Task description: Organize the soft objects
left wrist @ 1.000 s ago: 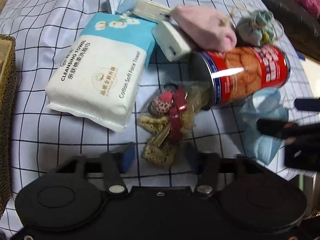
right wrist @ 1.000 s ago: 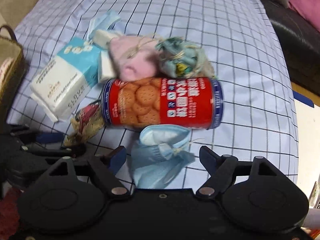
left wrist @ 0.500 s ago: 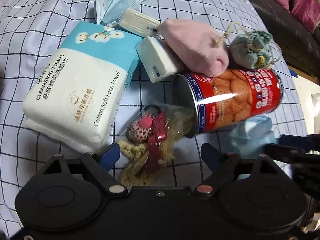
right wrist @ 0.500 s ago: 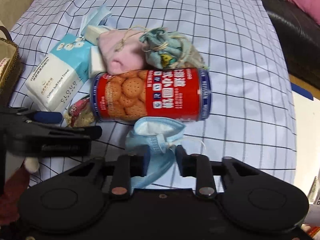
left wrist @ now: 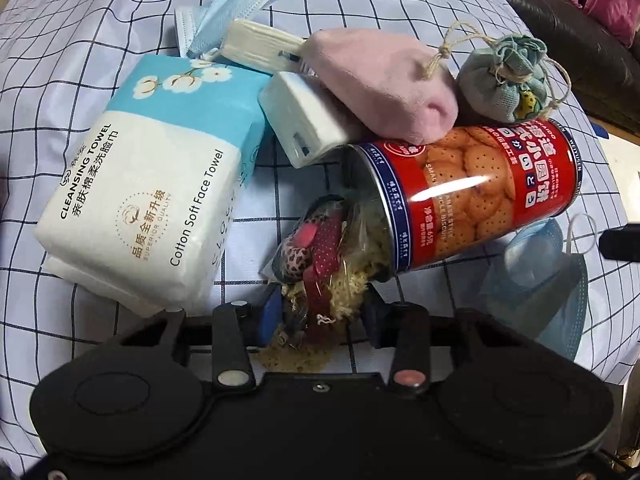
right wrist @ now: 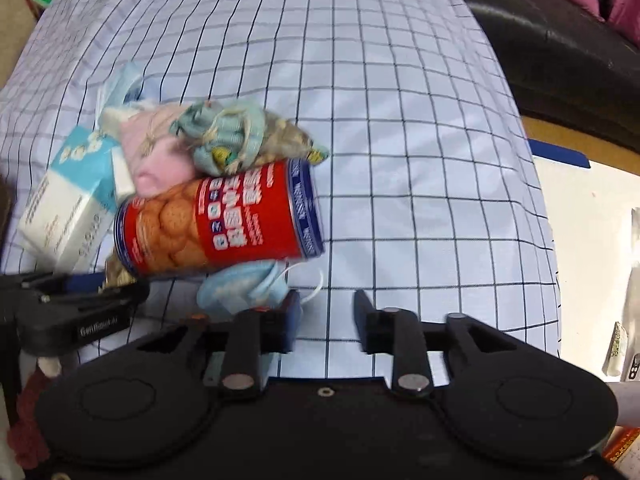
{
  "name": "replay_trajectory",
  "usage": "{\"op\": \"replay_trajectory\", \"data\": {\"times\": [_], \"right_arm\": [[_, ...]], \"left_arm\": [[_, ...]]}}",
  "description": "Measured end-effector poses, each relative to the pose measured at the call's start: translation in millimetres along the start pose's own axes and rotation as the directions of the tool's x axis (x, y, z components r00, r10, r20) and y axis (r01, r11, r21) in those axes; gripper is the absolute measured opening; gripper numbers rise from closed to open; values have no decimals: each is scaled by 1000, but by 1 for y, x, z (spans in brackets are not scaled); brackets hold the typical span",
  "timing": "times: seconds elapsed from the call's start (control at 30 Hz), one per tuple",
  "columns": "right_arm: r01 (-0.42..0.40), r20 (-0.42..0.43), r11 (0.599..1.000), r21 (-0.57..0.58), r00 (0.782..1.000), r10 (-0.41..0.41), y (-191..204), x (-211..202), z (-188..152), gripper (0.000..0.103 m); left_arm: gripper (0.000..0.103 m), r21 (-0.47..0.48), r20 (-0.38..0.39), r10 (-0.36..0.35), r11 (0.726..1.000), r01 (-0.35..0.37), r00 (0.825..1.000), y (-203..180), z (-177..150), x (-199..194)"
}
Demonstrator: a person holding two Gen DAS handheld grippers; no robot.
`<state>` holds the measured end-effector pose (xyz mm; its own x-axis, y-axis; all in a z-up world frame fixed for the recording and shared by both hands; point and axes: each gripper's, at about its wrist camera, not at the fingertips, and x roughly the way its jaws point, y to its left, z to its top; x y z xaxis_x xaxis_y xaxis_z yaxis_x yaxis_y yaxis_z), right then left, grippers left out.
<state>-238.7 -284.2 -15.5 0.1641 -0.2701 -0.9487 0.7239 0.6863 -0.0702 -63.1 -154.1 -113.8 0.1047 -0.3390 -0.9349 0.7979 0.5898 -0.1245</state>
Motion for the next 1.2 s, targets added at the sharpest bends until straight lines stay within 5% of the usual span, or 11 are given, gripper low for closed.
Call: {"op": "replay_trajectory", "data": {"times": [0.03, 0.17, 0.23, 0.4, 0.5, 0.57, 0.63, 0.8, 1.2], "right_arm": [[-6, 12, 1000, 8, 1000, 6, 0, -2, 0, 54], [-68, 40, 997, -33, 997, 69, 13, -2, -1, 91], [-87, 36, 995, -53, 995, 89, 23, 3, -3, 95], [-36, -7, 993, -114, 999, 36, 45, 27, -7, 93], [-37, -51, 994, -108, 998, 31, 44, 37, -8, 75], [-47, -80, 995, -89, 996, 40, 41, 39, -9, 53], [-57, -82, 994, -91, 995, 49, 38, 35, -9, 45], [-95, -83, 993, -74, 993, 89, 31, 15, -7, 38], [-130, 1, 991, 18, 992, 130, 6, -26, 1, 37]], "left_arm": [[41, -2, -4, 1, 1000, -1, 1000, -1, 0, 1], [41, -14, -9, -7, 1000, 7, 1000, 0, -2, 1], [41, -17, -12, -10, 1000, 9, 1000, 1, -3, -1], [41, -19, -17, -10, 1000, 9, 1000, 4, -3, -6], [40, -24, -20, -15, 1000, 14, 1000, 11, -10, -14], [40, -26, -21, -18, 1000, 17, 1000, 13, -11, -18], [40, -24, -18, -18, 1000, 17, 1000, 13, -14, -24], [38, -19, -12, -24, 1000, 23, 1000, 11, -17, -35], [33, -11, 25, -49, 999, 50, 998, 11, -20, -62]]}}
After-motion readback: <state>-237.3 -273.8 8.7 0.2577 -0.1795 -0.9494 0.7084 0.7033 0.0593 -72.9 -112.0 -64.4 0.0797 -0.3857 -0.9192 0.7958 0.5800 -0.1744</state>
